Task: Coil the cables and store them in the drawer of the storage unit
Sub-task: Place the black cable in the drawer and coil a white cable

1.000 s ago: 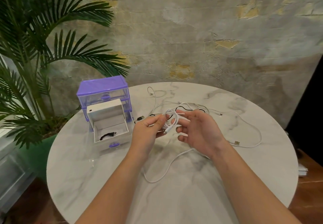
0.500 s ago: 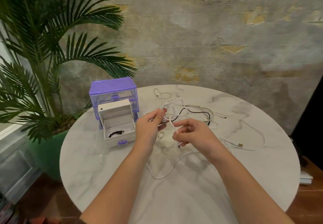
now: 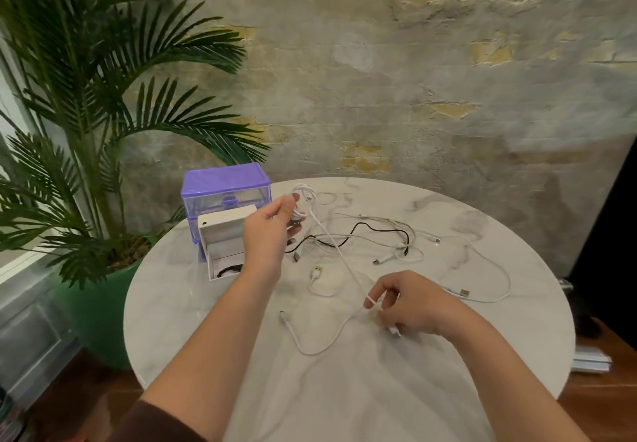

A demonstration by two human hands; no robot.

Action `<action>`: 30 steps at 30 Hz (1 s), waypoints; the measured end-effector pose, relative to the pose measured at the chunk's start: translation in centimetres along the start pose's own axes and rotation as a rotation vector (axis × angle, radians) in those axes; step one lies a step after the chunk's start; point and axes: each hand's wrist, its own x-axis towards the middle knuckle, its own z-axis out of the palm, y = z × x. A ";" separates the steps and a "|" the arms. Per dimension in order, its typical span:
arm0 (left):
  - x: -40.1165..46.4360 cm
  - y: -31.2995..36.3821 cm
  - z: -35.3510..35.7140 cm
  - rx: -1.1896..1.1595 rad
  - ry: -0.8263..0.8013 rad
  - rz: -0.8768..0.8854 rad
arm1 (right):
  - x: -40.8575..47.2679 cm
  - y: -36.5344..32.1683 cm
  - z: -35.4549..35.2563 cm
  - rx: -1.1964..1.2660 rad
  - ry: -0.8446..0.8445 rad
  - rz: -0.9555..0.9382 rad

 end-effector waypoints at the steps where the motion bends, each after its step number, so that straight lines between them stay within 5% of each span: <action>1: 0.1 0.4 -0.1 0.018 0.004 0.015 | 0.0 0.2 -0.2 0.015 0.039 0.010; 8: 0.1 1.1 -0.7 0.026 0.029 0.025 | 0.2 0.4 -1.1 -0.114 0.221 0.090; 18: -1.2 -0.5 0.4 0.062 -0.019 0.062 | 0.8 -2.5 0.2 -0.094 0.048 0.014; 25: -2.8 -1.4 1.7 0.034 -0.090 0.027 | 2.4 -6.3 1.1 0.505 0.316 -0.136; 30: -3.2 -1.5 1.8 0.063 -0.099 0.014 | 2.5 -6.6 1.9 0.904 0.159 -0.192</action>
